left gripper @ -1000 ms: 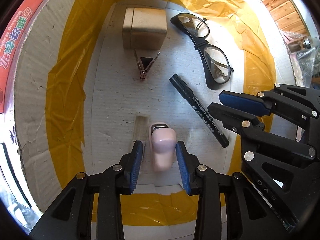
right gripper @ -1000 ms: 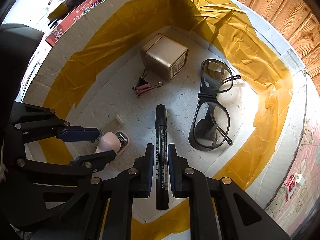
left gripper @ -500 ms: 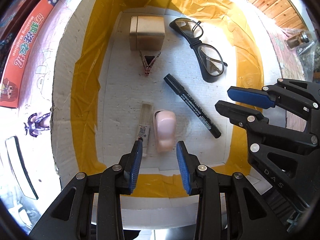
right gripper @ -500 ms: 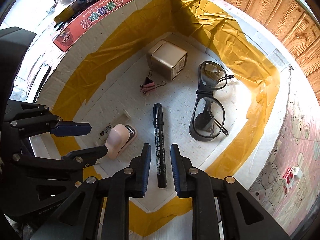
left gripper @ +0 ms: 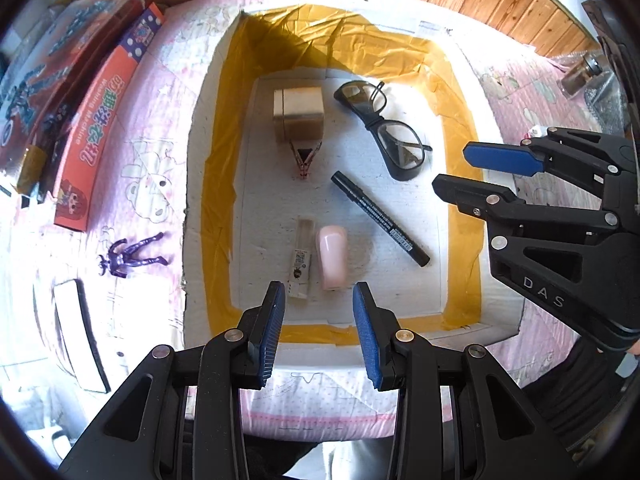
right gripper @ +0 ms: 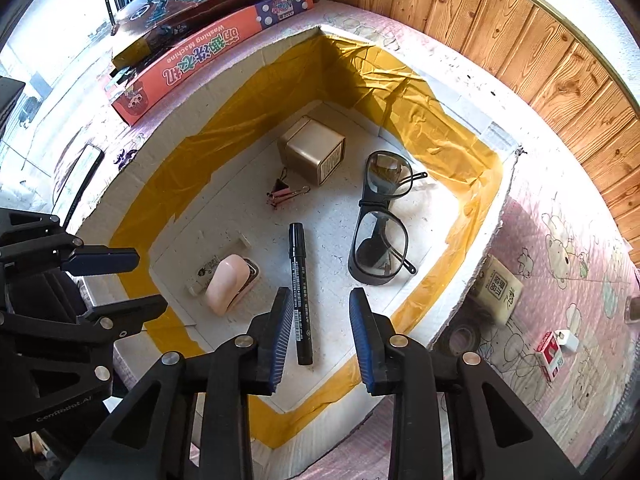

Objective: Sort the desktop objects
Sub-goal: 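Lower and release the stapler and marker into the box, opening both tools, then withdraw both tools from the box toward the tape and staple box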

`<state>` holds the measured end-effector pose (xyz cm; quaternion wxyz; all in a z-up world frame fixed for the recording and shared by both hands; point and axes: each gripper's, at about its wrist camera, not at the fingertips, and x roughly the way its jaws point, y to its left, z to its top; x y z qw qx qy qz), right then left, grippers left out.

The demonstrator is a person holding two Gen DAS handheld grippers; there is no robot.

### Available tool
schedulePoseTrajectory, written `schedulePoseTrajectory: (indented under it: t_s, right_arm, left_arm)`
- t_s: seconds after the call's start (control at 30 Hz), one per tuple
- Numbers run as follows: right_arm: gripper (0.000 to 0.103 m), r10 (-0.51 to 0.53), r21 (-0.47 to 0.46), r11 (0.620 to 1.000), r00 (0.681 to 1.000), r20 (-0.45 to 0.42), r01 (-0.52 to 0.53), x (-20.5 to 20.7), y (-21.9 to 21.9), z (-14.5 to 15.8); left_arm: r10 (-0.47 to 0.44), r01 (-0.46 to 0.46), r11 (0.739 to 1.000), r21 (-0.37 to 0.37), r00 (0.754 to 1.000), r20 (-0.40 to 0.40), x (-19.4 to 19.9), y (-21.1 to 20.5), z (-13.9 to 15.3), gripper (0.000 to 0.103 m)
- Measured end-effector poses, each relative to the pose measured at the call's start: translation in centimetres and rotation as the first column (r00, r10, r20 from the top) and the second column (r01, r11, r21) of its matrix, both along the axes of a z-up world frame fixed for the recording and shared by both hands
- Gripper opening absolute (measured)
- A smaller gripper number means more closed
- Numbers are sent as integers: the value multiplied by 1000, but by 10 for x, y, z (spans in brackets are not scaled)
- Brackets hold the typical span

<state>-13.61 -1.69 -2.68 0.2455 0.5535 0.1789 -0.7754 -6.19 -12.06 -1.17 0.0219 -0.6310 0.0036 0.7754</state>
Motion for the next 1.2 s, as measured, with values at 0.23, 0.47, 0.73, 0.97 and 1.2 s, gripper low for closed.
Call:
schedulePoseTrajectory:
  t_s: [0.23, 0.47, 0.73, 0.97, 1.2]
  right_arm:
    - [46, -40, -106, 994, 992, -120, 27, 10, 15, 32]
    - [52, -82, -195, 980, 976, -202, 42, 17, 38, 58]
    - [54, -70, -207, 978, 969, -239, 19, 36, 58, 65]
    - [54, -34, -203, 979, 962, -271, -23, 60, 71, 65]
    - [54, -71, -301, 953, 933, -352, -41, 87, 108, 68]
  left_arm:
    - [-24, 17, 997, -79, 995, -92, 7, 16, 23, 37]
    - [-36, 9, 992, -126, 977, -211, 22, 31, 52, 37]
    - [-83, 51, 989, -139, 968, -238, 40, 58, 66, 38]
    - [-133, 93, 982, -163, 957, -257, 55, 90, 71, 38]
    - [-236, 163, 962, -220, 902, -362, 71, 137, 72, 41]
